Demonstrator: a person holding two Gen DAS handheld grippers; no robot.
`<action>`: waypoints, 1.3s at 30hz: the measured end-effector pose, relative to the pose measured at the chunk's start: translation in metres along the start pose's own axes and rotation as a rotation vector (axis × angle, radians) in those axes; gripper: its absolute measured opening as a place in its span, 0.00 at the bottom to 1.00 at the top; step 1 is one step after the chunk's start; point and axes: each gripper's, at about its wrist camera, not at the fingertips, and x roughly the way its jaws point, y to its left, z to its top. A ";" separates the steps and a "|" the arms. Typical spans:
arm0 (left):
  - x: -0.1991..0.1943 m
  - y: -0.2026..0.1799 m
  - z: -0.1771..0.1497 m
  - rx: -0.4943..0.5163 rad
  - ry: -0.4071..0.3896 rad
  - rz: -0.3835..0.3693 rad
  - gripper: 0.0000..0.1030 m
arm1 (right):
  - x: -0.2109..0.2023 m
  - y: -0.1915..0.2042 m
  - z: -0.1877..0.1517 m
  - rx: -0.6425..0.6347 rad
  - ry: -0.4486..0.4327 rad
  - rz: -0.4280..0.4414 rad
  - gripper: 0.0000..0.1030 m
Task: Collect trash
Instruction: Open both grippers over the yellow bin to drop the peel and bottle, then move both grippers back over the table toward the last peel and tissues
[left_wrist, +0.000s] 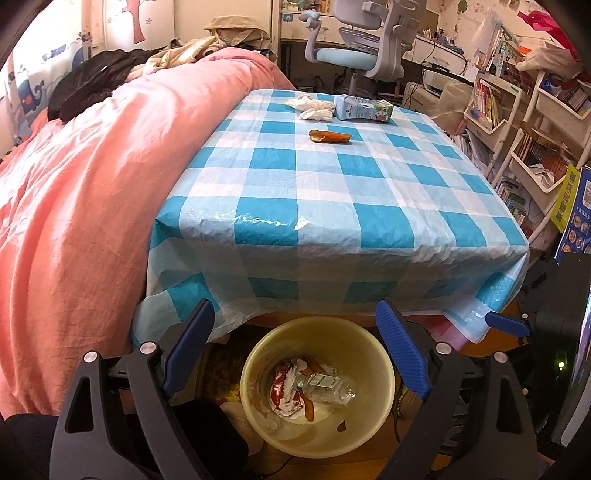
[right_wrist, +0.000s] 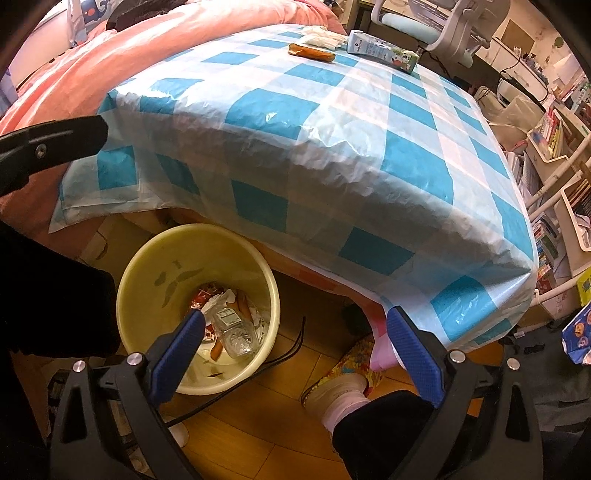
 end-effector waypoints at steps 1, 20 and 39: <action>0.000 0.000 0.000 0.000 0.000 0.000 0.83 | 0.000 0.000 0.000 -0.001 0.000 0.001 0.92; -0.001 -0.003 0.000 0.002 -0.002 -0.005 0.83 | 0.001 0.002 0.000 -0.007 -0.004 0.004 0.92; 0.008 0.003 0.074 0.012 -0.101 -0.004 0.83 | -0.022 -0.017 0.047 -0.112 -0.122 0.004 0.92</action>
